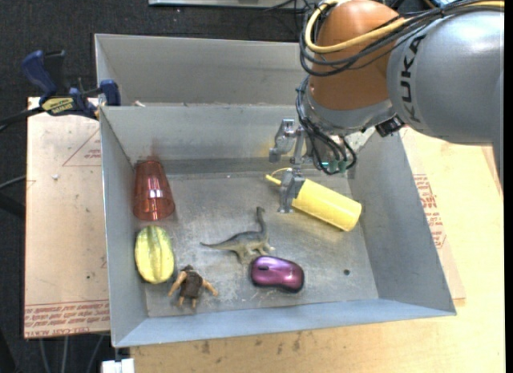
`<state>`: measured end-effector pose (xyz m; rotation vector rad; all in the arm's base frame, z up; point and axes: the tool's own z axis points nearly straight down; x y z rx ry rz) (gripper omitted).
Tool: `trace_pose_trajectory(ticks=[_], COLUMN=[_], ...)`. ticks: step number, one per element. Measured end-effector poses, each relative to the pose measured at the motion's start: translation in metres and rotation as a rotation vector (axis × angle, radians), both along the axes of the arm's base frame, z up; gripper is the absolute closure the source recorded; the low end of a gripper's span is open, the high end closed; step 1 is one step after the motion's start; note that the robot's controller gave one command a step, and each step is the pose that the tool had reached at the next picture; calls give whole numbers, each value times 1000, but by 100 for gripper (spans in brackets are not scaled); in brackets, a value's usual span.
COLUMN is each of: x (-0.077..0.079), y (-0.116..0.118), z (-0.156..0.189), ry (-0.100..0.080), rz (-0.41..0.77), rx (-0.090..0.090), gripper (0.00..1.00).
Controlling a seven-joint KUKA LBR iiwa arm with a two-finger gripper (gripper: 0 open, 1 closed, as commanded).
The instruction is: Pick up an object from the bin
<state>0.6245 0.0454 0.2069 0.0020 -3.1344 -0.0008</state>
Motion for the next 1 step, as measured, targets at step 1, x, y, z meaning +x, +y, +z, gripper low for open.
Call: trace_pose_trajectory(ticks=[1], x=[2], y=[0], z=[5], ry=[-8], rz=[-1], rx=[0], gripper=[0])
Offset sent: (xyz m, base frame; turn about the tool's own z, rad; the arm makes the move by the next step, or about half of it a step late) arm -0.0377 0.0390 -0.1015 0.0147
